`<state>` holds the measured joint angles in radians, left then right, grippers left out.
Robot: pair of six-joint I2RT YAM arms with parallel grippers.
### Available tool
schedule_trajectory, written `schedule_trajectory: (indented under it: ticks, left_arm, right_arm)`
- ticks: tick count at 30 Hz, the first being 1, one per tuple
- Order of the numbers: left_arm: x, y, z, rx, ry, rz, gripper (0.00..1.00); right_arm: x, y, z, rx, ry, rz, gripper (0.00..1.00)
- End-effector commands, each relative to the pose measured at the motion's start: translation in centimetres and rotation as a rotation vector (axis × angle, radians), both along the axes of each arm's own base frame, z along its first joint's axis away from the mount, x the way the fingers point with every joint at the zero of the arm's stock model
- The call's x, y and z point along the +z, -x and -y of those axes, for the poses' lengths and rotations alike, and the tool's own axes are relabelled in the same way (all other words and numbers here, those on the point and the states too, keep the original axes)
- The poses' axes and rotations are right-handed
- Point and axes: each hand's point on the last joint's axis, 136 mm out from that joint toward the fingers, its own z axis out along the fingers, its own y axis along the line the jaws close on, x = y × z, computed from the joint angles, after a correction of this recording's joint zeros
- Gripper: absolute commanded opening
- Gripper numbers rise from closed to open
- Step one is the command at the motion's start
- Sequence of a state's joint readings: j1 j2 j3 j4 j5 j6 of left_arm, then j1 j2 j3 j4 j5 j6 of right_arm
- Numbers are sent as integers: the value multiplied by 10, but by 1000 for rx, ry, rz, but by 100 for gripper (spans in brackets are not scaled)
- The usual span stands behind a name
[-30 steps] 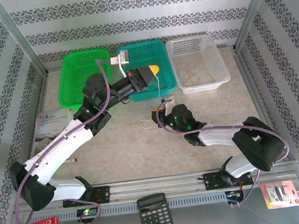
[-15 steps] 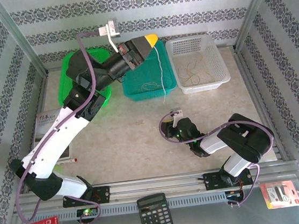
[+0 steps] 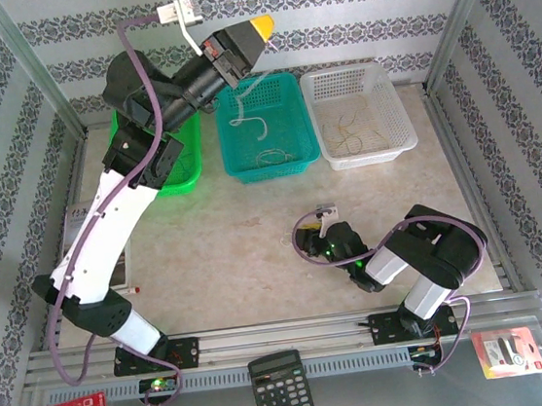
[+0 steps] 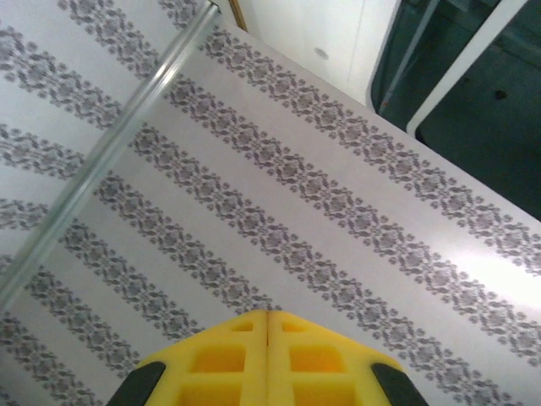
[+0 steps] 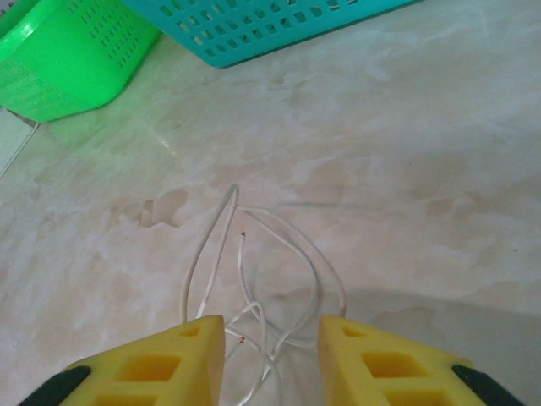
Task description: Untangle the cables
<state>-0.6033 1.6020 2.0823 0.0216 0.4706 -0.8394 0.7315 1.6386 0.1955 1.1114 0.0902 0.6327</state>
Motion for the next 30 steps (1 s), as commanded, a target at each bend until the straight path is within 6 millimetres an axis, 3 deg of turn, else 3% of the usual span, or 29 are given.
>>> schedule_trajectory:
  ticks: [1,10,15,21,25,30]
  left_arm:
    - [-13,-25,-9,65,-59,-2,0]
    - [-68,-108,-23,121,-86,-119,0]
    - [-114,-159,-22,148,-133,-165,0]
    - [-177,-210,-6,168,-248,-200,0]
    - [-215,-235,2,165,-300,-241,0]
    - [-253,-253,2,204,-368,-297,0]
  right_arm:
    - [21,2,-3,3,-62,47,41]
    - [61,4,6,-16,-39,69,53]
    - [83,5,26,-59,-27,55,54]
    - [105,13,48,-88,-46,64,55]
    - [110,19,55,-87,-53,58,55]
    - [112,24,53,-54,-38,27,55]
